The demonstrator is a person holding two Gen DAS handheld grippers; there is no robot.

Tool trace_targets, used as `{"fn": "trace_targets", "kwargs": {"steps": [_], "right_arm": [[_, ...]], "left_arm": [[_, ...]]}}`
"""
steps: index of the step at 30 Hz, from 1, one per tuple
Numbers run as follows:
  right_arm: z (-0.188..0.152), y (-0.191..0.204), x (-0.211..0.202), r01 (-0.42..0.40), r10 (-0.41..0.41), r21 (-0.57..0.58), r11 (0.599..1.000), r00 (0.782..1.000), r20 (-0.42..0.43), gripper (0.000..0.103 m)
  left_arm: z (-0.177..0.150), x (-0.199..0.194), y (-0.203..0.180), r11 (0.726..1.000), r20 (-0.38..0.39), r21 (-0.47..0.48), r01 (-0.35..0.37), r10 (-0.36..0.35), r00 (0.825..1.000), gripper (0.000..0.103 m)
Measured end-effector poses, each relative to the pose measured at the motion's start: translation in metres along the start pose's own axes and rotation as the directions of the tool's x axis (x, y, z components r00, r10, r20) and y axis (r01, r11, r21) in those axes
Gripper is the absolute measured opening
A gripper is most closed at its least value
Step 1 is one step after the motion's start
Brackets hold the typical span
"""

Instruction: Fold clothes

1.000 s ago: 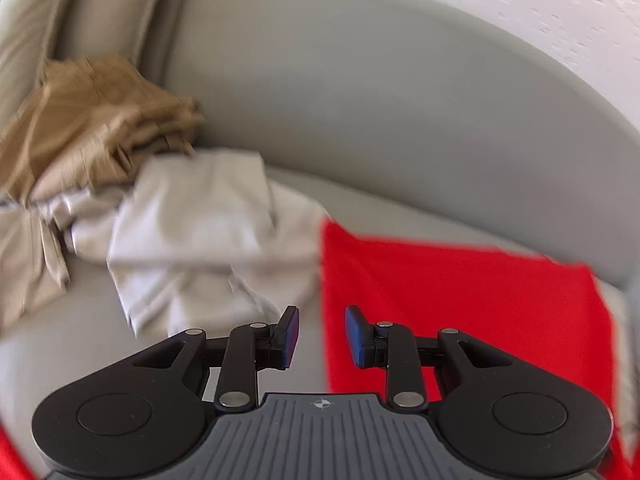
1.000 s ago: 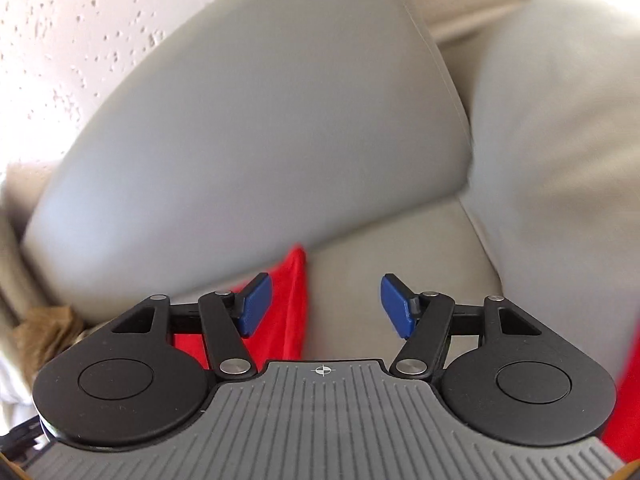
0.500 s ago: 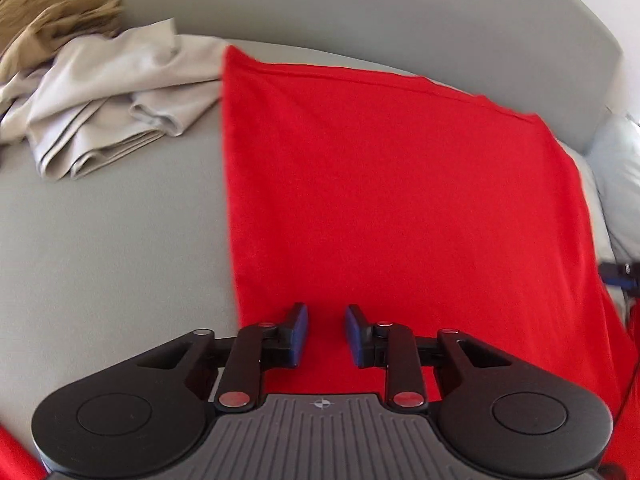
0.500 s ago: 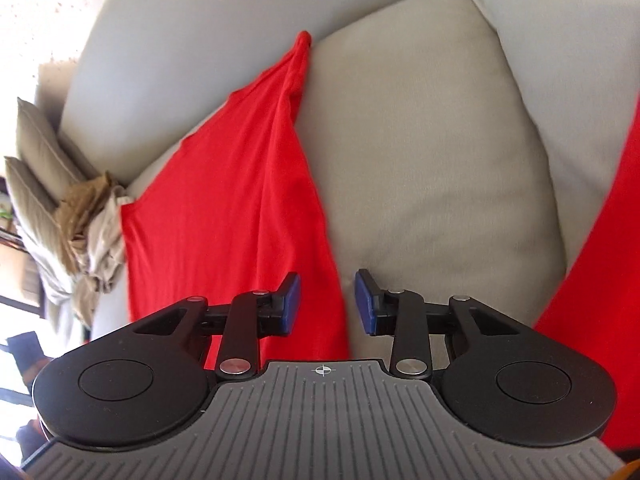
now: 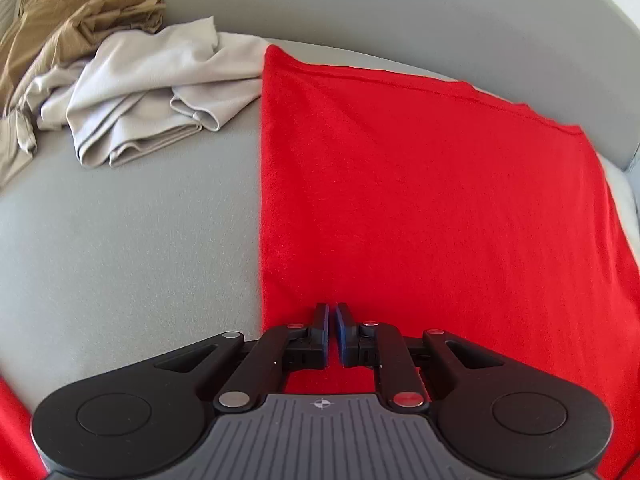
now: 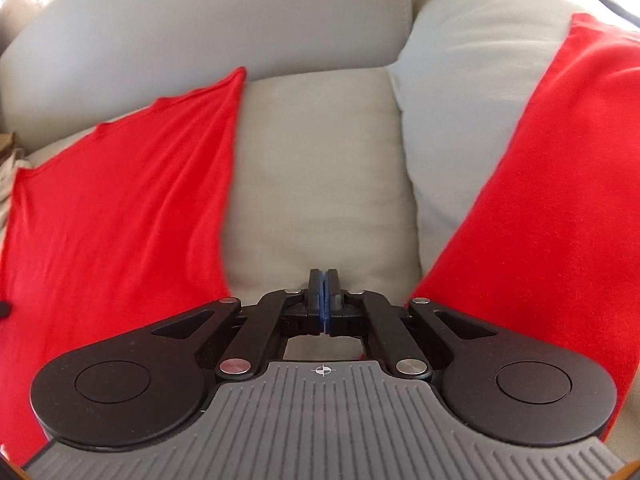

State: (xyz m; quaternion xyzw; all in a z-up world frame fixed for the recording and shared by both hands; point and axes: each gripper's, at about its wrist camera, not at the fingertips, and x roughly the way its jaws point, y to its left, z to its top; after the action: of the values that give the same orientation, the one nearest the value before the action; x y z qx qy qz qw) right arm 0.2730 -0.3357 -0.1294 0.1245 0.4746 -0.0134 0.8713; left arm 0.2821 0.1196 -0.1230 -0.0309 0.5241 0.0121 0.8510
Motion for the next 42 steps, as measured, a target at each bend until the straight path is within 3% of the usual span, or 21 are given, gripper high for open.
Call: {"fn": "trace_targets", "kwargs": {"steps": [4, 6, 9, 11, 13, 14, 16, 18, 20, 23, 25, 27, 32, 34, 36, 37, 40, 42], "right_arm": [[-0.002, 0.003, -0.040, -0.095, 0.094, 0.022, 0.995, 0.995, 0.032, 0.015], [-0.011, 0.012, -0.055, -0.148, 0.148, 0.001, 0.989, 0.989, 0.024, 0.026], [-0.029, 0.026, -0.063, -0.263, 0.263, -0.010, 0.965, 0.965, -0.019, 0.026], [-0.046, 0.039, -0.052, -0.314, 0.311, -0.019, 0.949, 0.947, -0.081, 0.026], [-0.060, 0.042, -0.035, -0.263, 0.257, -0.031, 0.964, 0.957, -0.138, 0.021], [-0.065, 0.037, -0.031, -0.216, 0.210, -0.033, 0.976, 0.969, -0.126, 0.000], [-0.071, 0.009, -0.033, -0.200, 0.208, 0.108, 0.974, 0.975, -0.075, 0.000], [-0.071, -0.006, -0.047, -0.129, 0.141, 0.214, 0.968, 0.989, -0.042, 0.000], [-0.070, -0.008, -0.068, 0.013, -0.013, 0.175, 0.985, 1.000, -0.001, 0.008], [-0.076, -0.022, -0.111, -0.035, 0.024, 0.212, 0.977, 0.998, 0.055, 0.010], [-0.082, -0.031, -0.143, -0.066, 0.044, 0.246, 0.967, 0.995, 0.092, 0.022], [-0.092, -0.039, -0.170, -0.103, 0.074, 0.269, 0.958, 0.991, 0.115, 0.065], [-0.133, -0.038, -0.194, -0.229, 0.216, 0.265, 0.937, 0.973, 0.078, 0.066], [-0.149, -0.020, -0.186, -0.266, 0.261, 0.217, 0.939, 0.964, 0.051, 0.059], [-0.164, -0.001, -0.177, -0.301, 0.301, 0.161, 0.940, 0.953, 0.021, 0.039], [-0.172, 0.009, -0.172, -0.318, 0.320, 0.133, 0.939, 0.947, 0.006, 0.037], [-0.186, 0.045, -0.161, -0.281, 0.280, -0.063, 0.958, 0.960, -0.018, 0.036], [-0.196, 0.061, -0.151, -0.224, 0.213, -0.168, 0.960, 0.974, -0.081, 0.043]], "left_arm": [[-0.017, -0.032, -0.015, 0.994, 0.019, 0.105, -0.020, 0.018, 1.000, 0.016], [-0.032, -0.053, -0.019, 0.991, 0.025, 0.129, 0.032, -0.036, 0.999, 0.016], [-0.061, -0.079, -0.027, 0.978, 0.019, 0.136, 0.160, -0.164, 0.986, 0.021], [-0.081, -0.083, -0.033, 0.978, 0.002, 0.139, 0.153, -0.155, 0.988, 0.026], [-0.099, -0.074, -0.033, 0.991, -0.020, 0.118, 0.061, -0.059, 0.998, 0.026], [-0.105, -0.072, -0.027, 0.996, -0.012, 0.080, 0.042, -0.041, 0.999, 0.025], [-0.114, -0.080, -0.012, 0.999, 0.019, -0.013, 0.041, -0.040, 0.999, 0.022], [-0.119, -0.095, -0.004, 0.998, 0.023, -0.061, 0.027, -0.026, 0.999, 0.017], [-0.125, -0.115, -0.001, 0.996, 0.032, -0.069, 0.062, -0.060, 0.998, 0.015], [-0.138, -0.150, 0.000, 0.994, 0.059, -0.050, 0.101, -0.098, 0.993, 0.018], [-0.150, -0.176, -0.002, 0.994, 0.085, -0.013, 0.112, -0.110, 0.990, 0.025], [-0.165, -0.190, -0.006, 0.994, 0.120, 0.036, 0.104, -0.107, 0.987, 0.032], [-0.196, -0.181, -0.026, 0.994, 0.190, 0.098, 0.052, -0.069, 0.979, 0.034], [-0.207, -0.173, -0.040, 0.994, 0.223, 0.099, 0.038, -0.059, 0.973, 0.034], [-0.213, -0.163, -0.057, 0.990, 0.244, 0.129, 0.050, -0.080, 0.967, 0.032], [-0.217, -0.157, -0.065, 0.987, 0.244, 0.153, 0.049, -0.086, 0.966, 0.032], [-0.228, -0.140, -0.088, 0.969, 0.208, 0.247, 0.018, -0.071, 0.976, 0.032], [-0.236, -0.136, -0.098, 0.956, 0.183, 0.294, -0.011, -0.045, 0.982, 0.029]]}}
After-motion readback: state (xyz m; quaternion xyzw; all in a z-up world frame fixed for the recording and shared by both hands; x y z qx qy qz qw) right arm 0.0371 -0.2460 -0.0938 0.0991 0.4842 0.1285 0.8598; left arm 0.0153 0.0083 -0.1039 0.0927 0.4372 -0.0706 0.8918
